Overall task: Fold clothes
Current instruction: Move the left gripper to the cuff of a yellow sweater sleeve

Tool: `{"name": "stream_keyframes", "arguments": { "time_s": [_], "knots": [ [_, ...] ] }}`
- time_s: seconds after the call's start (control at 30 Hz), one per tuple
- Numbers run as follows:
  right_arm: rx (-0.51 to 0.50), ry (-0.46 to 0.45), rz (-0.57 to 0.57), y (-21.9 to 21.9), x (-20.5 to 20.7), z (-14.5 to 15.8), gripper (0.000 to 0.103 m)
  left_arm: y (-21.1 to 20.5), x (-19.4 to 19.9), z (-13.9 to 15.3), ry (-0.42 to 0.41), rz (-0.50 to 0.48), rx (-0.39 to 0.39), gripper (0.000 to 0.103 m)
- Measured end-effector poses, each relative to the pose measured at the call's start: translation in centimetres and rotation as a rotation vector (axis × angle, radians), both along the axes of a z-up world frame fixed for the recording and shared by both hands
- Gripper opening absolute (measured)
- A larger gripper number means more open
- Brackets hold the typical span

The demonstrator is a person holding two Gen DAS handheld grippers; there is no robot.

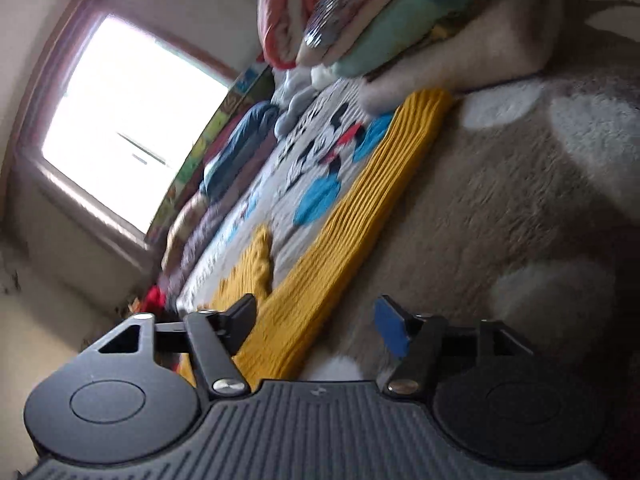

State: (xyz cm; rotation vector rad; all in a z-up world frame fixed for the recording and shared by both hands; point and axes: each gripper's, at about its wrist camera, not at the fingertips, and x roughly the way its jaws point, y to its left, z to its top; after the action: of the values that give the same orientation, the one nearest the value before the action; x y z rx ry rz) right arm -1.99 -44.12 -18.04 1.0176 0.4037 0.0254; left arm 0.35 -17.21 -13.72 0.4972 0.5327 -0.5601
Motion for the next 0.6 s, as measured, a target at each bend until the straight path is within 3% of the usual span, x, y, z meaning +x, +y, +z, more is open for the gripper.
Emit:
{"name": "stream_keyframes", "arguments": {
  "time_s": [0.23,0.6],
  "knots": [
    [0.093,-0.075,-0.087,-3.2,-0.3,-0.5,0.073,-6.4,0.7,-0.2,-0.076,-0.131,0.146,0.076],
    [0.170,-0.107,-0.197,-6.8,-1.3,-2.1,0.080,-14.2,5.0,-0.5,0.022,-0.203,0.189,0.066]
  ]
}}
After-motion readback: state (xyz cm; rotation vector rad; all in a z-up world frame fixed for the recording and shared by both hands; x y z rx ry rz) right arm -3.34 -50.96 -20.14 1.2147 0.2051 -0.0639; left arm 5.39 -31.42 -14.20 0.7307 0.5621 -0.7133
